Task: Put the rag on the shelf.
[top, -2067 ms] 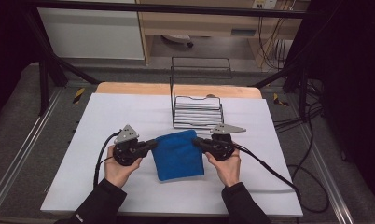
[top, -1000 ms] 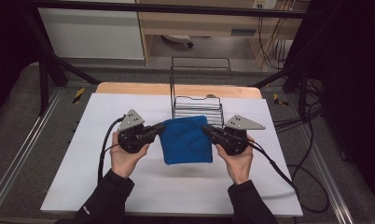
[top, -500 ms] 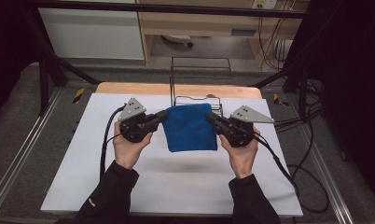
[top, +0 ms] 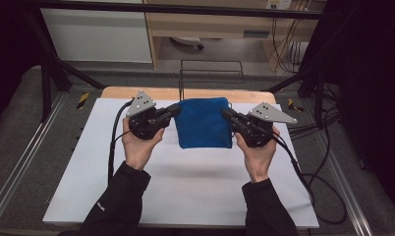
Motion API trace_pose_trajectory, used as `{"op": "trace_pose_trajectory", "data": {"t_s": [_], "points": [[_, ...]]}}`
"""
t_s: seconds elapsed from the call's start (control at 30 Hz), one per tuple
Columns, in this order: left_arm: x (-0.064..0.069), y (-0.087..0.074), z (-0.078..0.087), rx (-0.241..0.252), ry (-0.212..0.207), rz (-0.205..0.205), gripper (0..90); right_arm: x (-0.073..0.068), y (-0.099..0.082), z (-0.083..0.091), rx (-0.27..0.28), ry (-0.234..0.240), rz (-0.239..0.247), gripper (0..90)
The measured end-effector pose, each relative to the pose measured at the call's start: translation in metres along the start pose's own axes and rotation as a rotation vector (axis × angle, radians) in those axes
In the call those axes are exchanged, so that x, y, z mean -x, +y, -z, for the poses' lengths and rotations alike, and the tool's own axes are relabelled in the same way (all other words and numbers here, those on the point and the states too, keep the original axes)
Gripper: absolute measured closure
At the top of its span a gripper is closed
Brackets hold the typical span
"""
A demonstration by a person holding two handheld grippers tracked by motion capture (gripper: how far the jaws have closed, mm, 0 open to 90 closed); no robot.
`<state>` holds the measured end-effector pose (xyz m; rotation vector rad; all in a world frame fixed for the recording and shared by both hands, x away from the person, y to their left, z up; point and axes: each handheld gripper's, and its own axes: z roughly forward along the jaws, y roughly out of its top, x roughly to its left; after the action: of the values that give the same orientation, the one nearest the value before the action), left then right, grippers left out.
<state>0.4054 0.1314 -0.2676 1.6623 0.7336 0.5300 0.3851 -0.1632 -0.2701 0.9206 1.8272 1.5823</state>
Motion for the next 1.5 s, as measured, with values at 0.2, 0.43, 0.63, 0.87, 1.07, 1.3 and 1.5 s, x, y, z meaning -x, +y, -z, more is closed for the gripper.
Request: {"op": "trace_pose_trajectory", "data": {"t_s": [0.2, 0.43, 0.63, 0.87, 1.07, 1.3, 1.5], "points": [[0.000, 0.010, 0.000, 0.034, 0.004, -0.005, 87.4, 0.001, 0.009, 0.001, 0.033, -0.013, 0.005, 86.4], [-0.002, 0.019, 0.000, 0.075, 0.008, 0.007, 87.5, 0.001, 0.019, 0.001, 0.059, -0.020, 0.020, 86.4], [-0.003, 0.028, -0.001, 0.108, 0.010, 0.006, 87.5, 0.002, 0.032, 0.001, 0.089, -0.042, 0.041, 86.4], [-0.004, 0.039, -0.003, 0.138, 0.013, 0.003, 87.5, 0.004, 0.043, 0.000, 0.112, -0.056, 0.057, 86.4], [-0.007, 0.049, -0.005, 0.165, 0.014, 0.005, 87.4, 0.005, 0.054, -0.001, 0.137, -0.069, 0.063, 86.4], [-0.007, 0.061, -0.009, 0.191, 0.016, 0.000, 87.5, 0.009, 0.068, -0.002, 0.163, -0.081, 0.076, 86.5], [-0.007, 0.073, -0.013, 0.208, 0.025, -0.005, 87.5, 0.015, 0.078, -0.004, 0.176, -0.096, 0.074, 86.5]]}}
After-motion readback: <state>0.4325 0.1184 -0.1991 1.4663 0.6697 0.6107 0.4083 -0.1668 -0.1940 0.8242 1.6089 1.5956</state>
